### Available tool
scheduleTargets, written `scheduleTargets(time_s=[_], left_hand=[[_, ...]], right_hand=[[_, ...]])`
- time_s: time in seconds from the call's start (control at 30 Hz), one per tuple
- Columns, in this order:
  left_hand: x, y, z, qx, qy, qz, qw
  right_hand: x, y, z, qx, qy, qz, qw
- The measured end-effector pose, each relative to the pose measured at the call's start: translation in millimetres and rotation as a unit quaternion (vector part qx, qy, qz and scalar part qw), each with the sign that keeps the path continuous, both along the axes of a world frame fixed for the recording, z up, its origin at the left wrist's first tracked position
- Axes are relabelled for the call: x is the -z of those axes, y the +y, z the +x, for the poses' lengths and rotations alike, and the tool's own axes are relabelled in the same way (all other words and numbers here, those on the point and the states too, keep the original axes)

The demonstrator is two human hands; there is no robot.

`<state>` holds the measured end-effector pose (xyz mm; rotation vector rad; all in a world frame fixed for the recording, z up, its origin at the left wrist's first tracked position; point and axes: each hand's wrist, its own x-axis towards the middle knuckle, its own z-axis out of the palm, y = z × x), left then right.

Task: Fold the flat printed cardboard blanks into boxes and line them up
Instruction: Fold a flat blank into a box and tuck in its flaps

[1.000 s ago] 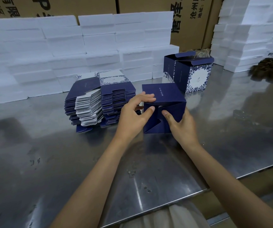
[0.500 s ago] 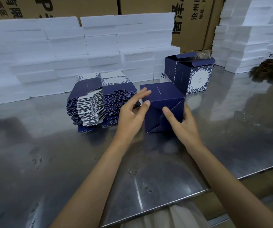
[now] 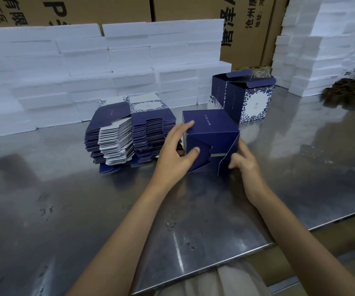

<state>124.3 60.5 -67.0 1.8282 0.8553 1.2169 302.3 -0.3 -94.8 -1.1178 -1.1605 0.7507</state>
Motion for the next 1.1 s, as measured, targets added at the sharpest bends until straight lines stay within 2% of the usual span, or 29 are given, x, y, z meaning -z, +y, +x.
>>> scheduleTargets(time_s=[0.1,0.43,0.77,0.9,0.97,1.1], left_hand=[[1,0,3,0.012,-0.01,0.006,1.0],[4,3,3,0.015,-0.02,-0.015,1.0],[3,2,6,0.011,-0.01,-0.007,1.0],[3,1,7,0.012,-0.007,0.0,1.0],[4,1,6,0.016,-0.011,-0.003,1.0],[3,-1,5,0.016,-0.037,-0.035,0.999]], right_hand=[[5,2,1,0.005,-0.028,-0.005,1.0],[14,24,-5,0.146,-0.072,0.002,0.987],[13,29,-7,0.193,-0.094,0.006,0.977],[11,26,-7,0.183,-0.093,-0.005,0.979],[10,24,-8,0.158,-0.075,-0.013,0.984],[2,15,-11,0.113,0.046,0.0,0.992]])
